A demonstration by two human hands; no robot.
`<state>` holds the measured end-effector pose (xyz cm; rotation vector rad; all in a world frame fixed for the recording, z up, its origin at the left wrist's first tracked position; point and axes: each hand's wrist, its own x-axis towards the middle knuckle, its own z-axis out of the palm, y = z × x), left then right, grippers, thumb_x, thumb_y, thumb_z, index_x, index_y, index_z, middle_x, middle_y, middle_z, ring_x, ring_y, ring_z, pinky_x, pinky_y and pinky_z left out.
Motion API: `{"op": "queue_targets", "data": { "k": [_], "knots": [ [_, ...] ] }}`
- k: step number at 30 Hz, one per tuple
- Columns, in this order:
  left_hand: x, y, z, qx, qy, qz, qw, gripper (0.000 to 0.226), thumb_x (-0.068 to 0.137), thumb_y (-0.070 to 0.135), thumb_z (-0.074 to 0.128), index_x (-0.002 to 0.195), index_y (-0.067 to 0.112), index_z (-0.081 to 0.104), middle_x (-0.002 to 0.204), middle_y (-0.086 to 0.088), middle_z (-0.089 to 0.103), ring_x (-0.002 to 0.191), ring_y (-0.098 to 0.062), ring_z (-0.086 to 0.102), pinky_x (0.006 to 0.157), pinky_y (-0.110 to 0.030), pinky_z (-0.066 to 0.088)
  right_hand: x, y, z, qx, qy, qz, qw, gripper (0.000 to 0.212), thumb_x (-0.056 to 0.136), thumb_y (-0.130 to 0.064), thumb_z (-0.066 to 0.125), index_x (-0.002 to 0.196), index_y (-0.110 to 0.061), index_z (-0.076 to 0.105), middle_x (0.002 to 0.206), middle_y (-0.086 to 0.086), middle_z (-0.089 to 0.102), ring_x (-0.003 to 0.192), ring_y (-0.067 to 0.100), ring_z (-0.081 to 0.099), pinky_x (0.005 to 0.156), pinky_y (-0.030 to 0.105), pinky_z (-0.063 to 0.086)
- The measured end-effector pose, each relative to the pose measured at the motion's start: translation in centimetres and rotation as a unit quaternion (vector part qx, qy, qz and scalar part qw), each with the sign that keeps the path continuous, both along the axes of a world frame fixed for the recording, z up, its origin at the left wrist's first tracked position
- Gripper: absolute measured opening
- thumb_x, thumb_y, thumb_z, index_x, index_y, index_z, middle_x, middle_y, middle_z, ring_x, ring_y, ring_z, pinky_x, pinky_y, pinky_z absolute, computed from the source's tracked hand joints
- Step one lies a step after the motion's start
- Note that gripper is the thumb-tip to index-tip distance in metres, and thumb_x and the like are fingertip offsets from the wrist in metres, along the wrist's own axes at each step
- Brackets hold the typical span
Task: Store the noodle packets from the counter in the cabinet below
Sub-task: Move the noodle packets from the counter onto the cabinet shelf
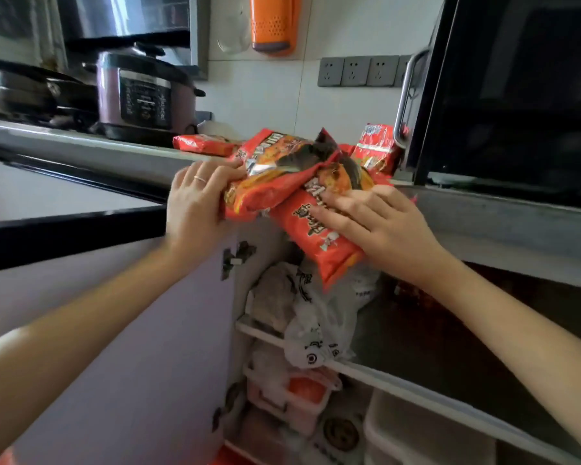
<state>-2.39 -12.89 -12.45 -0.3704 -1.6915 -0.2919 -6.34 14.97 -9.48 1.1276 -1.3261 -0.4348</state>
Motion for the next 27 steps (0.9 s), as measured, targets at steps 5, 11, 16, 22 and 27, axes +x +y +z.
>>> {"op": "queue_targets", "data": {
  "k": [5, 11, 16, 22, 27],
  "knots": [
    [1.8, 0.9, -5.9, -0.147, 0.053, -0.001, 0.988, 0.031, 0.084, 0.032, 0.067, 0.105, 0.013, 0.057, 0.113, -0.009, 0.064, 0.092, -0.028, 0.054, 0.086, -0.041, 0.039, -0.7, 4.7, -6.7, 0.089, 0.022, -0.026, 0.995, 0.045, 0.095, -0.004, 0.055, 0.137, -0.019, 0.048, 0.132, 0.005, 0.060, 0.119, 0.020, 0.051, 0.098, 0.034, 0.039],
    [0.3, 5.8, -13.0, -0.280, -0.041, -0.046, 0.958, 0.030, 0.083, 0.026, 0.065, 0.108, 0.014, 0.055, 0.113, -0.009, 0.068, 0.095, -0.022, 0.054, 0.087, -0.039, 0.040, -1.2, 10.9, -15.7, 0.132, -0.110, -0.076, 0.982, 0.035, 0.093, -0.006, 0.052, 0.125, -0.019, 0.052, 0.114, 0.003, 0.069, 0.113, 0.022, 0.060, 0.098, 0.037, 0.041],
    [-4.0, 11.8, -15.1, -0.177, -0.269, -0.051, 0.945, 0.038, 0.072, 0.034, 0.063, 0.106, 0.023, 0.050, 0.096, -0.005, 0.069, 0.089, -0.025, 0.063, 0.069, -0.033, 0.045, -2.3, 16.7, -20.3, 0.032, -0.303, -0.242, 0.921, 0.059, 0.069, -0.014, 0.072, 0.124, -0.023, 0.052, 0.116, 0.000, 0.067, 0.106, 0.019, 0.065, 0.090, 0.033, 0.049],
    [-11.5, 21.0, -16.9, 0.088, -0.396, -0.075, 0.911, 0.042, 0.085, 0.035, 0.063, 0.115, 0.008, 0.051, 0.101, -0.011, 0.068, 0.090, -0.031, 0.066, 0.069, -0.034, 0.048, -6.8, 21.2, -22.2, -0.200, -0.457, -0.428, 0.754, 0.065, 0.082, -0.019, 0.062, 0.143, -0.019, 0.038, 0.140, 0.006, 0.048, 0.128, 0.025, 0.046, 0.103, 0.036, 0.036],
    [-19.3, 26.3, -16.6, 0.244, -0.362, -0.125, 0.891, 0.043, 0.089, 0.022, 0.060, 0.122, -0.002, 0.047, 0.111, -0.021, 0.063, 0.100, -0.037, 0.062, 0.072, -0.028, 0.040, -11.5, 24.5, -23.6, -0.297, -0.455, -0.402, 0.737, 0.062, 0.073, -0.044, 0.065, 0.128, -0.018, 0.053, 0.122, 0.008, 0.059, 0.112, 0.030, 0.055, 0.091, 0.038, 0.043]
  ]
}}
